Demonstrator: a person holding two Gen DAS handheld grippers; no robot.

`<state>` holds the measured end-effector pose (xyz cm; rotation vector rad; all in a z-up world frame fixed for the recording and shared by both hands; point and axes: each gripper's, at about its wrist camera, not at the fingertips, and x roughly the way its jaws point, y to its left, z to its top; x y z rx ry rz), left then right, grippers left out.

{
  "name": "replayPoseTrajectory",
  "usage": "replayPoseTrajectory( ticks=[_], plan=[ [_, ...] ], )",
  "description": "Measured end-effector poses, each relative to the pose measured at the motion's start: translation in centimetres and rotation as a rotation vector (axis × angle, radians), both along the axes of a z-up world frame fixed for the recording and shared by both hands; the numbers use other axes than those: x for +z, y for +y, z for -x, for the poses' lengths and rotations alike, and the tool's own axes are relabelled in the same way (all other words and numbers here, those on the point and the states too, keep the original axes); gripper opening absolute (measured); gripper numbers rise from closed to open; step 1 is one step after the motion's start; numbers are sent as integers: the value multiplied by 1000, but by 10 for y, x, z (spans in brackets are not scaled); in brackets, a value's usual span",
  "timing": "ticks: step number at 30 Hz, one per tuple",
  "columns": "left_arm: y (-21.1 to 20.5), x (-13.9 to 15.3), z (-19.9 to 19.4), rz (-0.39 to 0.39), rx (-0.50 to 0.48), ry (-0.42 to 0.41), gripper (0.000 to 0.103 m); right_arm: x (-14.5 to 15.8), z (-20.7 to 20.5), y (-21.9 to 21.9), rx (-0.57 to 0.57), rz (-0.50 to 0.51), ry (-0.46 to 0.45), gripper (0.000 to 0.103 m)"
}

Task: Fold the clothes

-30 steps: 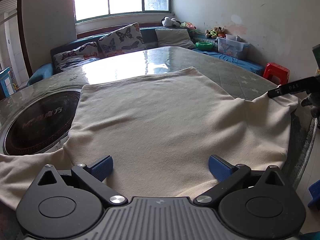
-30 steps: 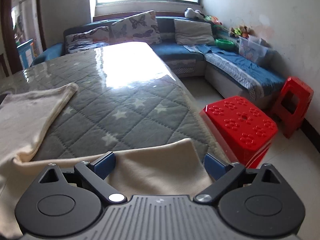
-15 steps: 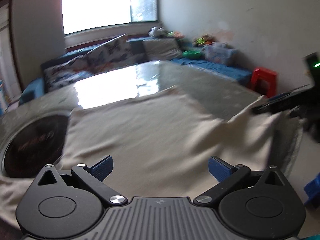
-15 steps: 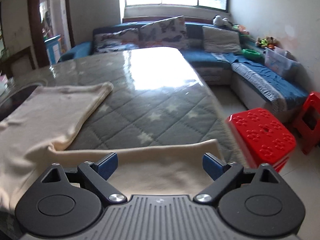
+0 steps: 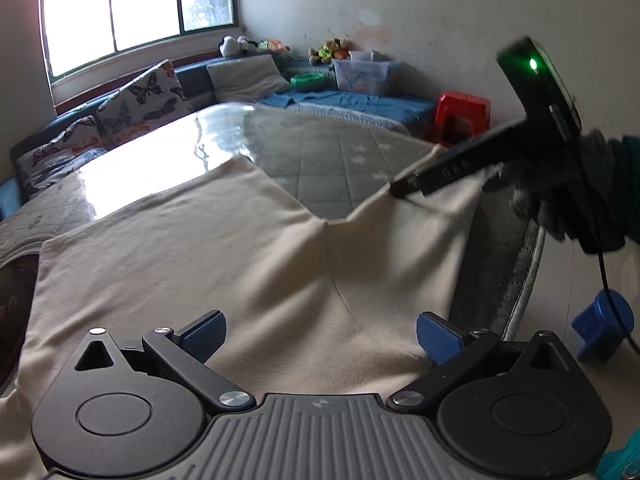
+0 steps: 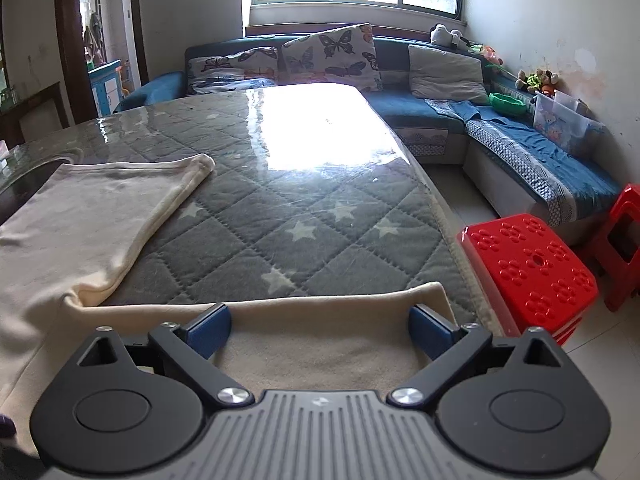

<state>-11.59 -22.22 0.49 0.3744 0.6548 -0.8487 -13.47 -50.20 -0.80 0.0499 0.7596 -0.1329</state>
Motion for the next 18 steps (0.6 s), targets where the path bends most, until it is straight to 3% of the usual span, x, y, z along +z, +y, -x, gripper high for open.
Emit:
replayPoseTrajectory(
  ticks=[9,18],
  plan=[
    [3,4,-2,14,6,13,103,3,-11,-1,13,7,-6,99],
    [25,28,-33,62,98,-28,103,5,17,22,148,-1,28,99]
  ],
)
